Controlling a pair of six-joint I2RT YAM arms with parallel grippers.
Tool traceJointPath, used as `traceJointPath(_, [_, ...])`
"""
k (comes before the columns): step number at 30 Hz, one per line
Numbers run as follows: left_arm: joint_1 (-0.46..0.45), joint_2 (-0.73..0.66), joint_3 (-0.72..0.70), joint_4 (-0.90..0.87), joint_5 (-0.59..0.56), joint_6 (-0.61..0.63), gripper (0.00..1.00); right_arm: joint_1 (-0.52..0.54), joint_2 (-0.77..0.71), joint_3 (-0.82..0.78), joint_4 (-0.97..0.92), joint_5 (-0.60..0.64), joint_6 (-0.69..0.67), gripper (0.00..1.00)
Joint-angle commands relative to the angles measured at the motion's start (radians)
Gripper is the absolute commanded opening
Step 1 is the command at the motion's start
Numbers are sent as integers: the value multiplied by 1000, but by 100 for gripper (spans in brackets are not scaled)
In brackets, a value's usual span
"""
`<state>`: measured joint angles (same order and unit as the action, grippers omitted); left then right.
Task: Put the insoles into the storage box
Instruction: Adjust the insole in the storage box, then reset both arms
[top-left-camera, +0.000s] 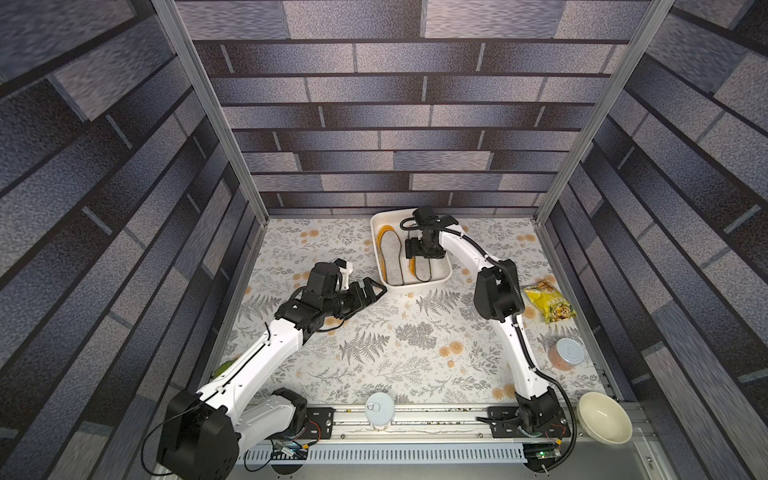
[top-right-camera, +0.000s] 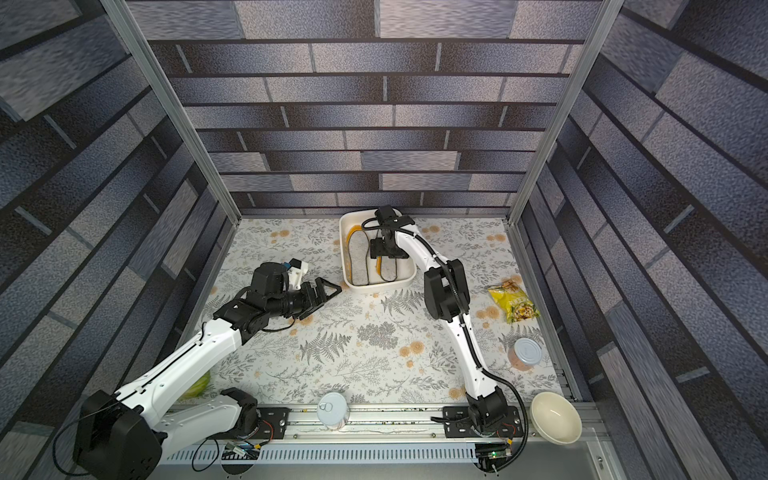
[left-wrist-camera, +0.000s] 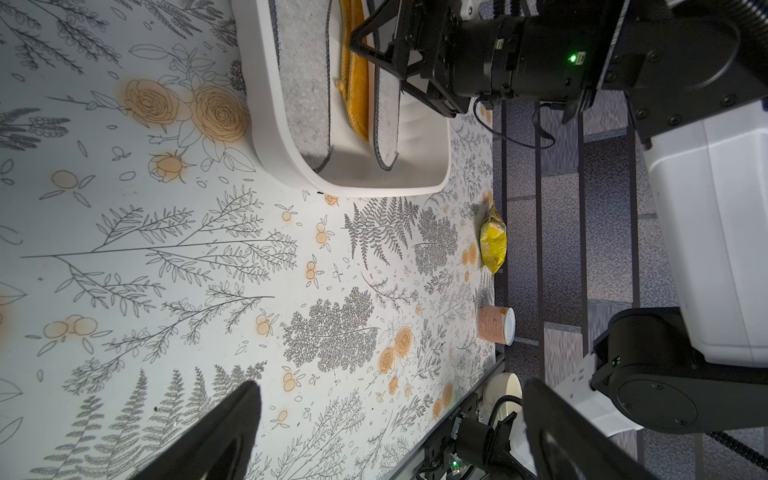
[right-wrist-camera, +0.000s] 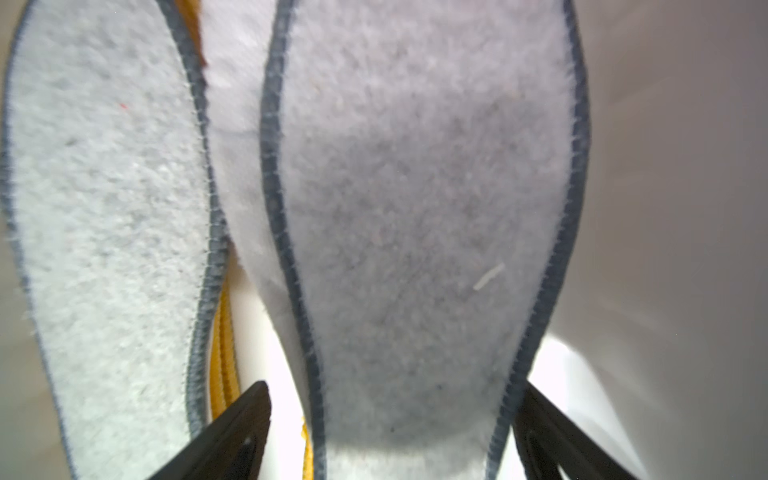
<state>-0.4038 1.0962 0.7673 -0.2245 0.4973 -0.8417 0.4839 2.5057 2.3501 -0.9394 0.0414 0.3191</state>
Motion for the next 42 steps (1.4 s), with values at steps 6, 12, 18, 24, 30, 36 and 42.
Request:
traceJointPath(6, [9, 14, 13, 14, 13, 21, 100, -4, -134, 34, -70, 3, -48, 93])
traceJointPath(12, [15, 16, 66, -59, -29, 85, 100, -4, -247, -18, -93, -34, -135, 93])
traceJointPath(18, [25, 0, 126, -148, -188, 201, 100, -4, -513, -278, 34, -57, -218, 94])
traceJointPath(24, [52, -105, 79, -98, -406, 346, 100, -7, -820, -624, 204, 20, -291, 94])
traceJointPath(30, [109, -266, -41, -6, -566, 465, 100, -46, -1118, -976, 383, 86, -311, 96])
traceJointPath(36, [183, -393, -163, 102, -614, 558, 100, -106, -1378, -1327, 609, 160, -319, 100])
traceJointPath(42, [277, -402, -240, 182, -579, 604, 100, -139, -1498, -1620, 860, 251, -366, 100])
